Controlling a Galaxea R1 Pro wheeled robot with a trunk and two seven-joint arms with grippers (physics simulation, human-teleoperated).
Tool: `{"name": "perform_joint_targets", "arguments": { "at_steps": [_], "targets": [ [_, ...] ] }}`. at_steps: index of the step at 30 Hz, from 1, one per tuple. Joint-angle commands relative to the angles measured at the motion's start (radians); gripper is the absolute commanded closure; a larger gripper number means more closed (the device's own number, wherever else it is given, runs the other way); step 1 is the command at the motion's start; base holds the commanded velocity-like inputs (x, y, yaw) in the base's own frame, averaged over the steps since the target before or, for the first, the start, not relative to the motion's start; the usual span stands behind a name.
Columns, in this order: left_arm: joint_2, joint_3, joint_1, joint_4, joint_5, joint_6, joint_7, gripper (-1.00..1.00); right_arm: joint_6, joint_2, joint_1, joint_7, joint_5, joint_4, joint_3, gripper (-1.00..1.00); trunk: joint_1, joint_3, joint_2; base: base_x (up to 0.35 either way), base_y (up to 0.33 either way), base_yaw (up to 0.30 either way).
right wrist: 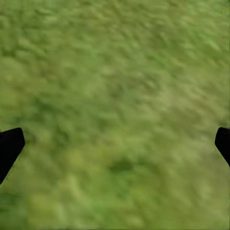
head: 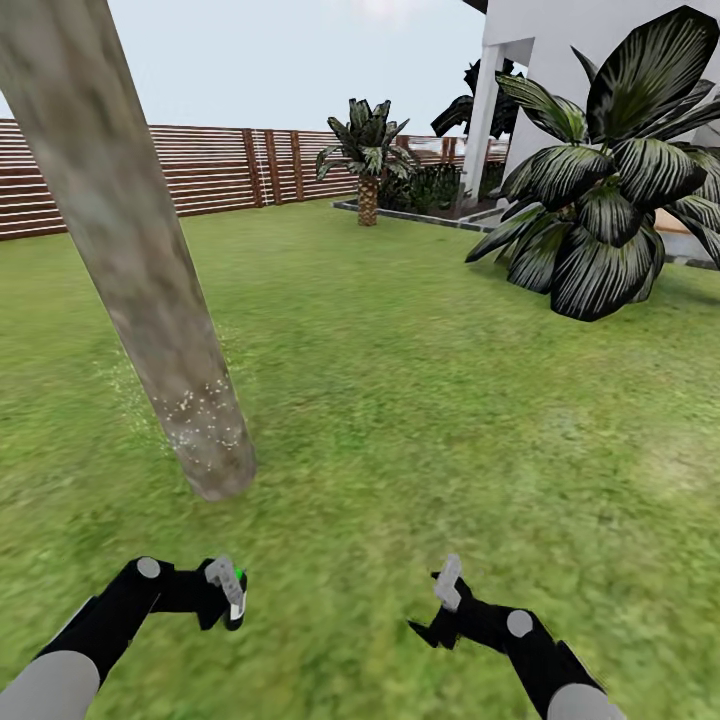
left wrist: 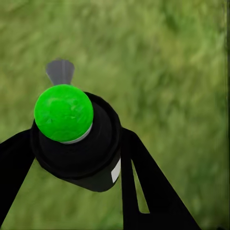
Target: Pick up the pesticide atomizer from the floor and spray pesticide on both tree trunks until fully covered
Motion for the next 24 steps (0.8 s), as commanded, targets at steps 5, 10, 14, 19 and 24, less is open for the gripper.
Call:
{"name": "perform_joint_targets", "arguments": {
  "at_steps": [5, 10, 14, 19, 24],
  "targets": [
    [-0.004, -0.012, 0.001, 0.003, -0.009, 0.007, -0.016, 1.0, -0.004, 0.028, -0.001, 0.019, 0.082, -0.004, 0.059, 1.0, 0.0, -0.001, 0.0, 0.0, 0.0, 0.0],
    [-0.004, -0.239, 0.001, 0.049, -0.009, 0.008, -0.023, 1.0, -0.004, 0.084, -0.001, 0.07, 0.09, -0.006, 0.07, 1.0, 0.0, -0.001, 0.0, 0.0, 0.0, 0.0],
    [-0.03, -0.257, 0.001, 0.063, -0.013, 0.007, -0.023, 1.0, -0.004, 0.093, -0.002, 0.117, 0.088, -0.007, 0.179, 1.0, 0.0, -0.001, 0.0, 0.0, 0.0, 0.0],
    [-0.079, -0.297, -0.001, 0.062, -0.046, 0.011, -0.019, 1.0, -0.006, 0.105, -0.002, 0.128, 0.088, -0.008, 0.193, 1.0, 0.0, -0.001, 0.0, 0.0, 0.0, 0.0],
    [-0.115, -0.328, -0.002, 0.063, -0.077, 0.012, -0.013, 1.0, -0.006, 0.116, -0.002, 0.134, 0.087, -0.011, 0.194, 1.0, 0.0, -0.001, 0.0, 0.0, 0.0, 0.0]
  ]
}}
